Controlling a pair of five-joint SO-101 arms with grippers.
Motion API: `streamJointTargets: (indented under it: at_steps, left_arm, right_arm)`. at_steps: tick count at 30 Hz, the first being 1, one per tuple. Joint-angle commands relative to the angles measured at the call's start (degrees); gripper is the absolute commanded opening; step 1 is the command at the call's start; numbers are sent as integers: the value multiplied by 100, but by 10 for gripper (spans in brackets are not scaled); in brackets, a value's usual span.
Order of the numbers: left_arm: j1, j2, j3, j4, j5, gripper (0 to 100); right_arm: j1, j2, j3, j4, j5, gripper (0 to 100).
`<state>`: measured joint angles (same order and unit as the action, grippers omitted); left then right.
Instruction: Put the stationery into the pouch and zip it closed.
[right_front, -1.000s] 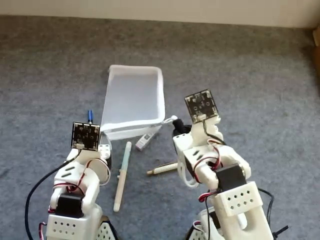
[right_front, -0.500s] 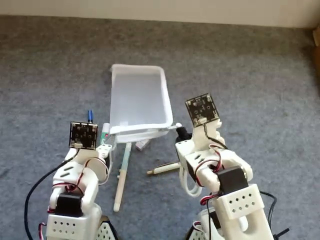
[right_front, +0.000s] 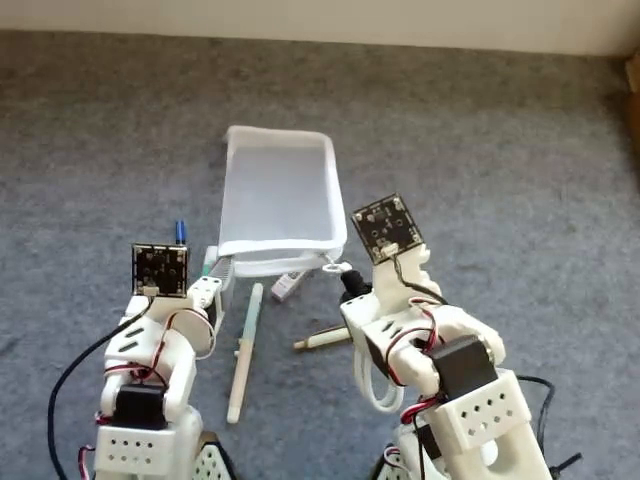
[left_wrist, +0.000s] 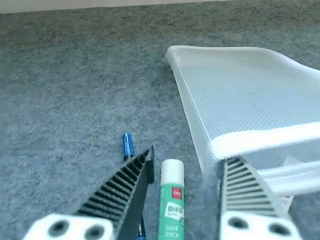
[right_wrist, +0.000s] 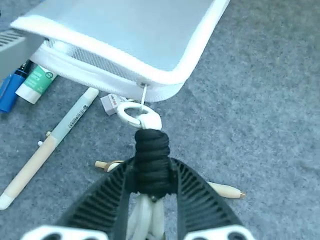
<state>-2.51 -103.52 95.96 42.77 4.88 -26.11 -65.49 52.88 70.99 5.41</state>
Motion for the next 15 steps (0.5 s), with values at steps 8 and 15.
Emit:
streamJointTargets:
  at_steps: [8, 15]
  left_arm:
    - [778, -48, 119, -273, -475, 210]
    - [760, -48, 119, -273, -484, 128]
  right_arm:
    - [-681, -154, -418, 338, 88, 5]
    - [-716, -180, -418, 347, 88, 5]
